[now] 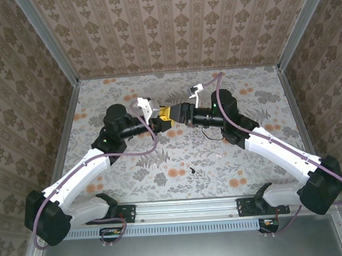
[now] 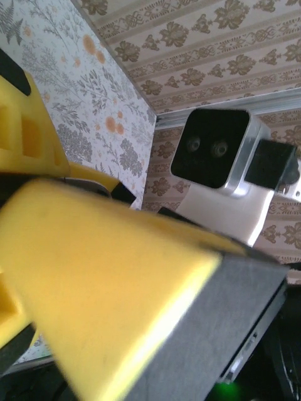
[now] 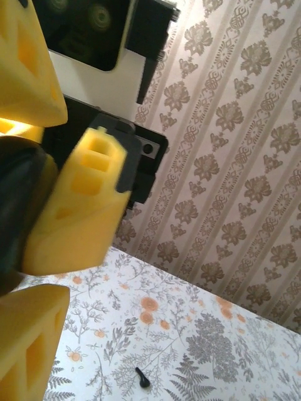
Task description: Insert wireless bluetooth earbuds into charging case
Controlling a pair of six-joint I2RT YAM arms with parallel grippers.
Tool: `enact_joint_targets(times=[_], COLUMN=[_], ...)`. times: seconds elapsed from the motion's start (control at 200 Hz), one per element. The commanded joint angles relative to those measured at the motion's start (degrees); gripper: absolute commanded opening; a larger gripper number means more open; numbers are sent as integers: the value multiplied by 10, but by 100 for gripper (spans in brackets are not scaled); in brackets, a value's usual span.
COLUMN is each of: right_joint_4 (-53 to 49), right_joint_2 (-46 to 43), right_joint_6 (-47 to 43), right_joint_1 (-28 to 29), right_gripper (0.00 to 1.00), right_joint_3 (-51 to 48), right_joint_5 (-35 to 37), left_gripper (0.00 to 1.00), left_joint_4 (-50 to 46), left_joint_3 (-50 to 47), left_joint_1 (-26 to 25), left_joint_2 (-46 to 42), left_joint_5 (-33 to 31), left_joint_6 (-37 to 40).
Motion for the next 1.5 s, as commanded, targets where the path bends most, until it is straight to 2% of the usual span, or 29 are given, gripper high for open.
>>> enact_joint_targets(times=[0.0, 0.1, 0.23, 0.28, 0.34, 0.475, 0.54, 0.78, 0.855, 0.92, 1.05, 1.105, 1.18, 1.255, 1.365, 1.5], right_joint_4=[-15, -13, -6, -4, -2, -6, -5, -5, -9, -21, -46, -55, -72, -102, -166, -202], right_joint_2=[1, 8, 15, 17, 20, 25, 27, 31, 31, 30, 24, 19, 11, 6, 6, 15], right_joint_6=[25, 32, 39, 41, 43, 41, 42, 42, 42, 43, 44, 45, 43, 32, 1, -16], right_joint_1=[-8, -8, -8, -8, -7, -5, -3, 0, 0, -1, -9, -14, -23, -28, -31, -31], right_gripper=[70, 67, 49, 46, 46, 61, 62, 43, 38, 35, 33, 32, 31, 31, 31, 31], right_joint_3=[23, 31, 35, 35, 37, 36, 34, 35, 35, 38, 41, 43, 47, 57, 83, 102], right_joint_5=[25, 18, 8, 4, 0, -10, -14, -24, -23, -16, -3, 2, 11, 22, 36, 36], left_gripper=[12, 12, 13, 14, 17, 19, 19, 21, 27, 37, 53, 56, 59, 61, 61, 60], left_joint_4=[-1, -1, -2, -3, -5, -5, -4, -1, -3, -7, -22, -14, 17, 34, 43, 61], left_joint_3=[-6, -7, -8, -8, -8, -4, -3, 0, 3, 5, 2, -11, -37, -56, -78, -89], left_joint_1=[-5, -5, -6, -6, -5, -4, -5, -4, -3, -3, 5, 18, 43, 60, 61, 58], left_joint_2=[-15, -16, -14, -14, -13, -10, -9, -1, 2, 4, 3, -3, -12, -24, -46, -57], left_joint_5=[-6, -10, -17, -20, -26, -35, -37, -41, -41, -41, -41, -57, -32, -4, 20, 23], left_joint_6=[18, 20, 23, 22, 21, 16, 14, 7, 3, 0, -8, -29, -69, -91, -84, -71])
